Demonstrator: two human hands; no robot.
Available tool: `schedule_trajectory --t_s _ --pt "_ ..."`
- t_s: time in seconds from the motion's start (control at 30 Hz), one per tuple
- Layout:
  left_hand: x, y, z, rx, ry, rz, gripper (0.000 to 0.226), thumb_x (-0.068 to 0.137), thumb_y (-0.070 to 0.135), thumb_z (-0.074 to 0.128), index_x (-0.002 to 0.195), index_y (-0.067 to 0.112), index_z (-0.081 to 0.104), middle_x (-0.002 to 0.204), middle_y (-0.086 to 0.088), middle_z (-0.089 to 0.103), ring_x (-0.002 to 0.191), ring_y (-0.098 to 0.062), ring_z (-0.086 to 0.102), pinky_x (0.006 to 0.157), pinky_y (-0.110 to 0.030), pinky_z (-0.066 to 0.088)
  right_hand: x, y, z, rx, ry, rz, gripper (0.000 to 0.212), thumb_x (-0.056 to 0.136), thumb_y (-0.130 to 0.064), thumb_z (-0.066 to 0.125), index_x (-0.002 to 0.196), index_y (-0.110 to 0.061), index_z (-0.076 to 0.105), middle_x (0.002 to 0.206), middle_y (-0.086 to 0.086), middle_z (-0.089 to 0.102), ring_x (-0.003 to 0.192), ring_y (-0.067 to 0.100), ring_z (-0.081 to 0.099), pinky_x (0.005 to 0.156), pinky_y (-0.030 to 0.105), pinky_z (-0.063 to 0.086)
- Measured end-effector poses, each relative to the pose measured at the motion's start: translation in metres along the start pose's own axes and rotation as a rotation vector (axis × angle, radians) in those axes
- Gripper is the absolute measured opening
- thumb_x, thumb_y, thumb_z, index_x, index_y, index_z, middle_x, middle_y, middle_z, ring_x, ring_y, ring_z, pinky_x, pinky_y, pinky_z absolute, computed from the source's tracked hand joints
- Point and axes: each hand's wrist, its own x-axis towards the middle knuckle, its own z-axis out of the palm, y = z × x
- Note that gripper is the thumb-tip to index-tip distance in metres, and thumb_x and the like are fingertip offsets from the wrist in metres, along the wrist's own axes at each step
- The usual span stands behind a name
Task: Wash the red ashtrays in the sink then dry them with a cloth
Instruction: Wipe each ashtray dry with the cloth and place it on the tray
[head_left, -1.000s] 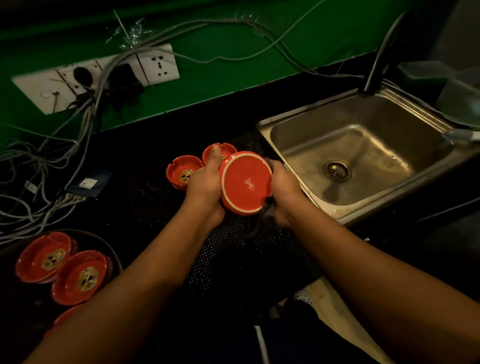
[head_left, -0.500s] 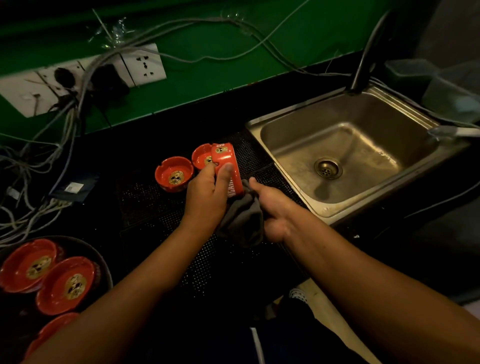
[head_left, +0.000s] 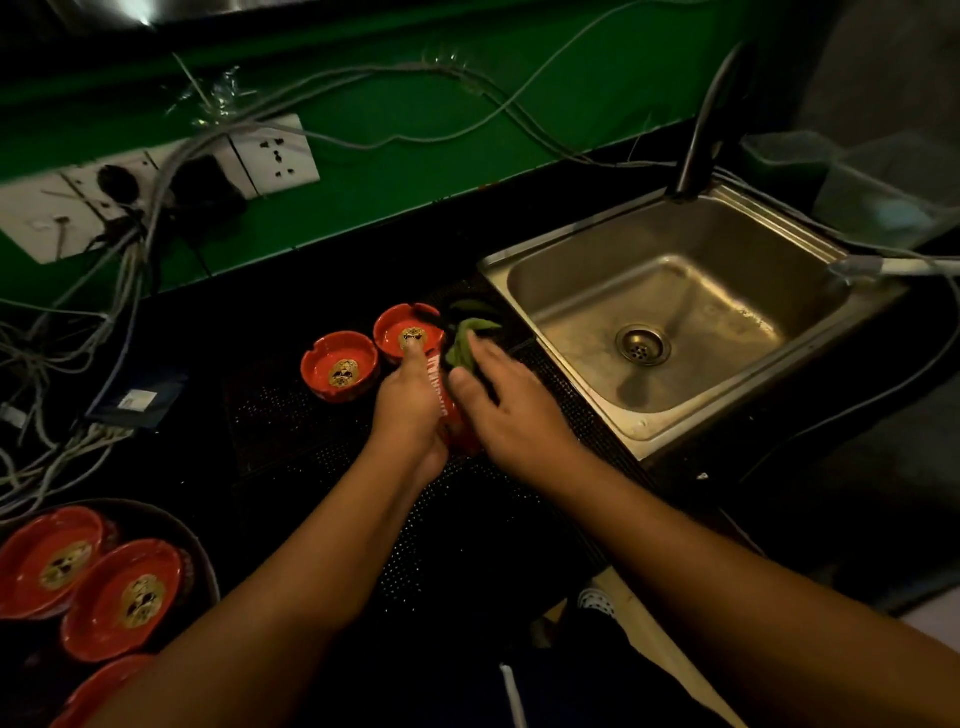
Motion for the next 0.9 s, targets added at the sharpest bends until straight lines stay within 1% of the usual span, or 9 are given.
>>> schedule_trajectory --t_s 0.1,0.17,0.23,0.33,0.5,0.63,0.8,0.83,0.9 --pt "0.005 0.014 0.004 -0.091 0.024 -0.038 0.045 0.100 0.041 0.040 0.101 0.003 0.063 0.074 -0.010 0.073 0.071 -0.023 0.072 0.067 -0.033 0.057 -0.015 0.013 0.003 -0.291 -0.028 -0.176 0.065 0.092 -0.060 0.023 0.151 -0.034 0.020 0.156 -0.005 0.029 0.143 0.016 0.024 0.114 0.037 0.021" --pt "0.005 0.019 0.002 -0.112 -0.014 -0.060 0.046 0.100 0.043 0.039 0.111 0.003 0.059 0.083 -0.013 0.073 0.078 -0.025 0.071 0.068 -0.035 0.057 -0.021 0.031 -0.004 -0.401 -0.058 -0.152 0.068 0.085 -0.066 0.013 0.149 -0.044 0.009 0.158 -0.010 0.019 0.143 0.016 0.017 0.109 0.039 0.017" --pt "-0.001 0.019 0.004 -0.065 -0.043 -0.083 0.046 0.099 0.044 0.039 0.116 0.005 0.055 0.096 -0.017 0.071 0.085 -0.028 0.070 0.072 -0.039 0.056 -0.020 0.038 -0.007 -0.330 -0.040 -0.098 0.064 0.083 -0.067 0.010 0.144 -0.051 -0.002 0.160 -0.013 0.001 0.147 0.016 0.001 0.116 0.046 0.011" --pt "-0.010 0.017 0.010 -0.037 -0.102 -0.096 0.042 0.099 0.042 0.043 0.112 0.005 0.057 0.088 -0.014 0.073 0.078 -0.025 0.072 0.066 -0.035 0.058 -0.016 0.021 0.002 -0.181 0.046 -0.107 0.063 0.087 -0.064 0.013 0.144 -0.045 -0.007 0.157 -0.016 -0.013 0.147 0.015 -0.015 0.119 0.050 0.001" --pt "-0.009 0.024 0.010 -0.053 -0.118 -0.034 0.039 0.100 0.037 0.043 0.105 0.004 0.063 0.065 -0.006 0.072 0.059 -0.015 0.070 0.049 -0.023 0.054 -0.042 0.019 0.018 -0.314 -0.001 -0.191 0.072 0.087 -0.071 0.005 0.143 -0.034 -0.021 0.156 -0.014 -0.019 0.144 0.009 -0.023 0.117 0.047 -0.013" --pt "-0.012 0.016 0.004 -0.029 -0.137 -0.104 0.045 0.098 0.041 0.045 0.114 0.001 0.058 0.083 -0.015 0.071 0.074 -0.025 0.071 0.065 -0.035 0.060 -0.031 0.030 0.004 -0.206 0.011 -0.049 0.072 0.085 -0.069 0.006 0.144 -0.035 -0.018 0.152 -0.017 -0.022 0.143 0.007 -0.023 0.118 0.047 -0.008" --pt "-0.013 0.012 0.003 -0.006 -0.168 -0.093 0.031 0.098 0.027 0.048 0.092 0.002 0.066 0.069 -0.012 0.069 0.059 -0.017 0.069 0.052 -0.025 0.055 -0.041 0.007 0.011 -0.354 -0.018 -0.195 0.086 0.080 -0.079 -0.005 0.145 -0.026 -0.021 0.156 -0.003 -0.025 0.143 0.013 -0.028 0.115 0.041 -0.021" --pt "-0.012 0.013 0.002 -0.017 -0.162 -0.091 0.030 0.098 0.025 0.048 0.094 0.001 0.067 0.074 -0.013 0.068 0.062 -0.018 0.069 0.056 -0.025 0.056 -0.046 0.011 0.011 -0.413 -0.036 -0.246 0.082 0.082 -0.076 -0.004 0.145 -0.027 -0.020 0.157 -0.004 -0.023 0.143 0.013 -0.027 0.115 0.043 -0.020" --pt "-0.009 0.014 -0.002 -0.056 -0.189 -0.143 0.040 0.097 0.029 0.048 0.117 -0.003 0.062 0.091 -0.016 0.068 0.083 -0.025 0.069 0.071 -0.032 0.057 -0.047 0.025 0.006 -0.460 -0.030 -0.287 0.072 0.087 -0.072 -0.002 0.145 -0.034 -0.018 0.157 -0.012 -0.021 0.144 0.012 -0.025 0.116 0.048 -0.015"
